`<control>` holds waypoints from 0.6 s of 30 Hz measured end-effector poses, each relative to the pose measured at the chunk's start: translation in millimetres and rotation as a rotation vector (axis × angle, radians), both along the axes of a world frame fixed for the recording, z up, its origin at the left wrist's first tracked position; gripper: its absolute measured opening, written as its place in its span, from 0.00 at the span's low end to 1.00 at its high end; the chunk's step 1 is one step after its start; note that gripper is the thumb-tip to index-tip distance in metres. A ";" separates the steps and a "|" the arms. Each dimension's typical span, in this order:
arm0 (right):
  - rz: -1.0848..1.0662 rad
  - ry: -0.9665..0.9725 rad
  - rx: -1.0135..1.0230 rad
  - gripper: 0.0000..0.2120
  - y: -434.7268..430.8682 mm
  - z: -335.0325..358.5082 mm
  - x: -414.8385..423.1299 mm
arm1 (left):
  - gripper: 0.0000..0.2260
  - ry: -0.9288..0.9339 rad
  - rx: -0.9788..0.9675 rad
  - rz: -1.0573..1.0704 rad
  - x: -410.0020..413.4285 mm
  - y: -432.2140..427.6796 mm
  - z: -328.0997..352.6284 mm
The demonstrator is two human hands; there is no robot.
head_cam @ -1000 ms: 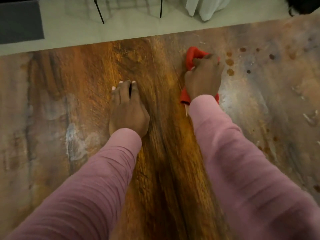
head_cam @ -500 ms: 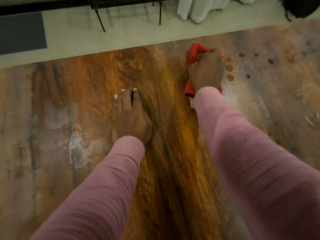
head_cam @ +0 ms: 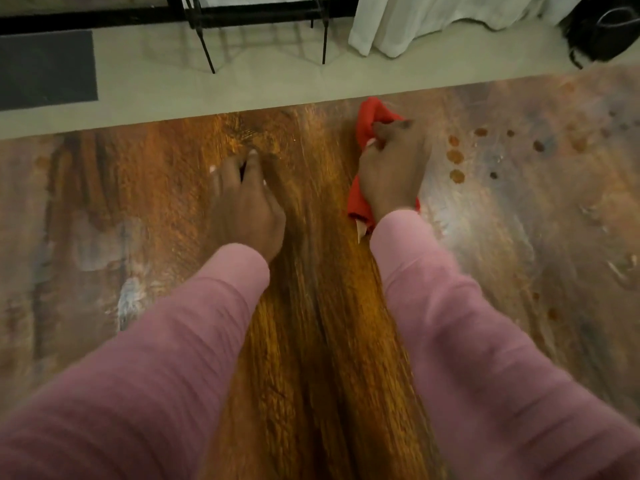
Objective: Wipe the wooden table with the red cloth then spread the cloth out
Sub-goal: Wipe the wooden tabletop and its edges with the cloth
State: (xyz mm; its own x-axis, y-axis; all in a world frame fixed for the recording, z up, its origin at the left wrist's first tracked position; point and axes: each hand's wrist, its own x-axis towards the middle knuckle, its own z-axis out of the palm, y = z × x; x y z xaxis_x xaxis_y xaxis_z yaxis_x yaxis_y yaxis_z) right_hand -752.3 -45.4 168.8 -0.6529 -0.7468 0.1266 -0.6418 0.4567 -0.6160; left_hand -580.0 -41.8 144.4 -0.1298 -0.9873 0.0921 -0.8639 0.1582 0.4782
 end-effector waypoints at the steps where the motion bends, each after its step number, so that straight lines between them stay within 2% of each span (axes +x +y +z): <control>1: 0.115 0.010 -0.025 0.12 6.1 -1.0 11.2 | 0.20 -0.015 -0.007 0.016 -5.9 -11.3 0.7; 4: 0.529 0.171 -0.044 0.12 22.1 -9.4 54.9 | 0.22 -0.003 0.025 0.116 -11.3 -33.1 -3.5; 5: 0.586 0.205 -0.049 0.13 19.1 -12.9 66.1 | 0.24 0.010 0.046 0.165 -10.1 -36.1 -4.9; 7: 0.584 0.217 -0.042 0.13 8.8 -11.2 77.7 | 0.27 0.003 0.062 0.203 -8.9 -35.2 -6.0; 10: 0.531 0.270 0.033 0.13 -12.3 -10.3 62.2 | 0.29 -0.065 0.024 0.127 -12.5 -30.0 -3.1; 13: 0.262 0.301 0.136 0.13 -34.6 0.9 21.0 | 0.23 -0.133 -0.029 0.083 -11.7 -26.6 -6.5; 14: 0.173 0.254 0.133 0.14 -36.0 11.1 10.4 | 0.23 -0.141 -0.040 0.067 -11.8 -26.3 -7.0; 15: 0.188 0.188 0.156 0.14 -38.9 16.4 1.6 | 0.23 -0.147 -0.050 0.056 -12.0 -27.1 -7.3; 18: 0.307 0.183 0.230 0.14 -45.1 21.3 5.7 | 0.23 -0.127 -0.040 0.051 -14.5 -28.1 -4.7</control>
State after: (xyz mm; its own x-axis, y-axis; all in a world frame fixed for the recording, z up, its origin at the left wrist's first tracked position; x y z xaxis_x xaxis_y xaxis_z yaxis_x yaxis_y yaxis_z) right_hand -746.6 -90.5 190.1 -0.3782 -0.9253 0.0272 -0.8589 0.3398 -0.3831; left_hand -594.5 -69.9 139.7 -0.0927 -0.9888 0.1171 -0.9246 0.1292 0.3585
